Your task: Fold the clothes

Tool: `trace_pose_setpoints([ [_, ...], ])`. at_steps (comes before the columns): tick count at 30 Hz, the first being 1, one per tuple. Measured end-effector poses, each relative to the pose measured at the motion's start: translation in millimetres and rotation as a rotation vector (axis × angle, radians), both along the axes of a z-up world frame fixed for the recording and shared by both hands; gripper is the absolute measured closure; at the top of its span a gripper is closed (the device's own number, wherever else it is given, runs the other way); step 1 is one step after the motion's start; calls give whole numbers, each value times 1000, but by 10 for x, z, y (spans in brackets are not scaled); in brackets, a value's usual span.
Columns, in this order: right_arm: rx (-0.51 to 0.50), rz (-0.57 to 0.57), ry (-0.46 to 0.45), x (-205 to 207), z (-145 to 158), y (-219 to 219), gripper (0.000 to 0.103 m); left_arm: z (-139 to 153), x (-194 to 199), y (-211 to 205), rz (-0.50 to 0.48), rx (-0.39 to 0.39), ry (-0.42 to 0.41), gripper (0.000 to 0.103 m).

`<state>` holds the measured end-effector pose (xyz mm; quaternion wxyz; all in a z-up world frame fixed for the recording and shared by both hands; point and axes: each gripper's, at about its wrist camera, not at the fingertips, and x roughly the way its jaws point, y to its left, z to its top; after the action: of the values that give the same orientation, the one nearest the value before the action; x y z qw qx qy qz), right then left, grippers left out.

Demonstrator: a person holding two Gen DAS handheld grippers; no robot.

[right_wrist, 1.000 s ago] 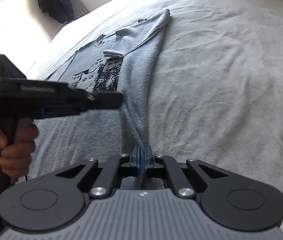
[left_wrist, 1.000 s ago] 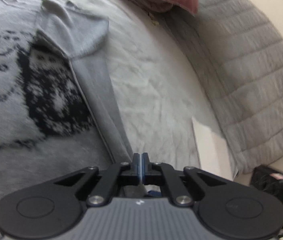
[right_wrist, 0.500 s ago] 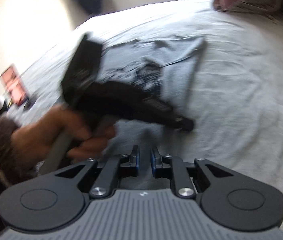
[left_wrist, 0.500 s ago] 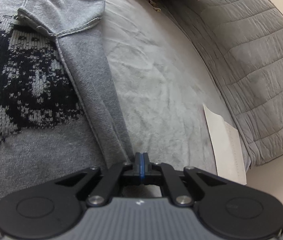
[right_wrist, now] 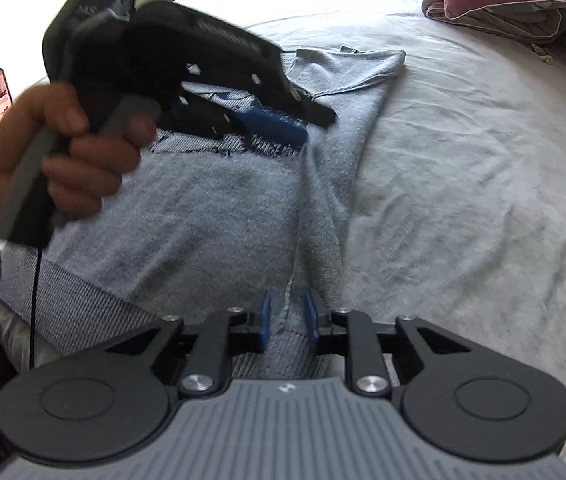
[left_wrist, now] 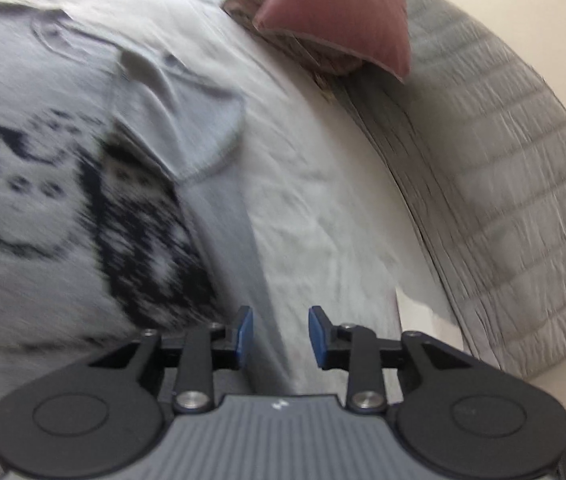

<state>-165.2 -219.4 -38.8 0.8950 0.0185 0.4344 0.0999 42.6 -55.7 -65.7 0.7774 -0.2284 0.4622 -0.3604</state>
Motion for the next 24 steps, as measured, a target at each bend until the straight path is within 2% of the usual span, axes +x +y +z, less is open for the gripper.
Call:
trace_pose_setpoints([
  [2,-5,7,-1,-15,-36,17,71,-6,41,137,49,0,-4,72],
  [5,-45,26,-20,-43,-83,70,72,-100,122,280,113,-18,33,72],
  [9,-129,23,-47,-83,-95,119,96,-236,223,291,147,-42,86,72],
  [10,-103,10,-47,-85,-72,88,97,-262,241,280,151,-53,95,72],
  [15,149,-54,-45,-104,135,-179,97,-397,335,204,185,-142,155,71],
  [22,417,-74,-34,-94,328,-414,97,-437,401,60,213,-169,165,70],
  [24,480,-78,-29,-82,367,-460,97,-438,408,43,234,-167,158,80],
])
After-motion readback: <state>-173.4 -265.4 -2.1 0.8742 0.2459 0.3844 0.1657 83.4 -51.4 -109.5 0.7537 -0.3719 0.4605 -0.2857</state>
